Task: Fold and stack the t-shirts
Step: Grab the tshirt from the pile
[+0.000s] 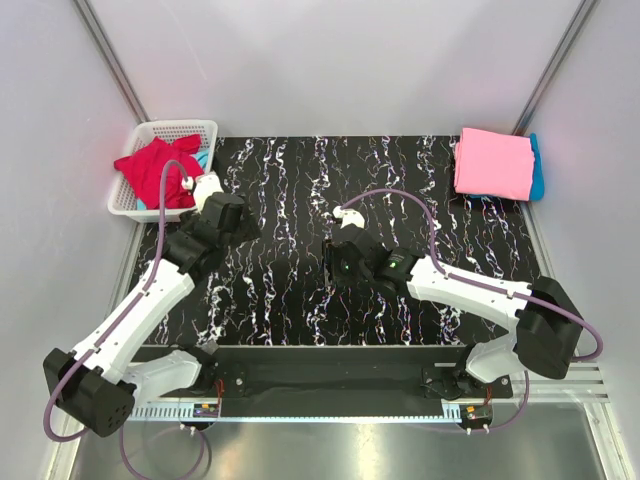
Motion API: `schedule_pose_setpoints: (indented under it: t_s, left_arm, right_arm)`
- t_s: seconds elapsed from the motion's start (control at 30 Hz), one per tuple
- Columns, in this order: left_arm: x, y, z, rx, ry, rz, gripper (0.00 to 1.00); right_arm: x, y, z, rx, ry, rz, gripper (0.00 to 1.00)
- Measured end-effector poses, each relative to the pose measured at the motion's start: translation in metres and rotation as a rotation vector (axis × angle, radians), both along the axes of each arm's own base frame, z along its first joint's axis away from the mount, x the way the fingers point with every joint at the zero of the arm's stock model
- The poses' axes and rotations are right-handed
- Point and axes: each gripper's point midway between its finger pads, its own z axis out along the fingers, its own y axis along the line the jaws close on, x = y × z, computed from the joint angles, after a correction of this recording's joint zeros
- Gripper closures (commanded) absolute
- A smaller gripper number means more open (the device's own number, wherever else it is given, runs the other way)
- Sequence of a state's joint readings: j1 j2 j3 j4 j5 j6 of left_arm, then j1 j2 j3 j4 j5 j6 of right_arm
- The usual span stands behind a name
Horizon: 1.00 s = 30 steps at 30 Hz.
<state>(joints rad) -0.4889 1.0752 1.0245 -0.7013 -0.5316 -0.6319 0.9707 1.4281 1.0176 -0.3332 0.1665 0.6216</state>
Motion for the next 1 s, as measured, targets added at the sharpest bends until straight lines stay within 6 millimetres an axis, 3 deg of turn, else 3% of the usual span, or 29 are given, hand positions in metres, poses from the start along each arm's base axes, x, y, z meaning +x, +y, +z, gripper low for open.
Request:
schedule_pose_setpoints:
  t_s: [0.23, 0.37, 0.57, 0.67, 0.87, 1.0]
  left_arm:
    - [0.010, 0.017, 0.012, -0.007, -0.011, 0.054, 0.01]
    - [0.036, 0.046, 0.022, -0.068, -0.008, 0.164, 0.01]
    - [0.076, 0.092, -0.001, -0.220, 0.070, 0.292, 0.05]
    - [0.094, 0.100, -0.008, -0.273, 0.098, 0.302, 0.05]
    - [0.147, 0.120, 0.002, -0.324, 0.070, 0.291, 0.05]
    - [0.171, 0.140, -0.002, -0.368, 0.065, 0.305, 0.06]
  right_arm:
    - [0.001, 0.001, 0.001, 0.004, -0.013, 0.007, 0.48]
    - [0.002, 0.002, 0.002, 0.005, -0.015, 0.008, 0.48]
    - [0.003, 0.002, 0.003, 0.004, -0.023, 0.013, 0.48]
    - [0.003, 0.002, 0.000, -0.005, -0.023, 0.018, 0.47]
    - [0.005, 0.006, -0.013, -0.039, -0.008, 0.027, 0.47]
    - [0.008, 0.010, -0.014, -0.044, -0.005, 0.027, 0.47]
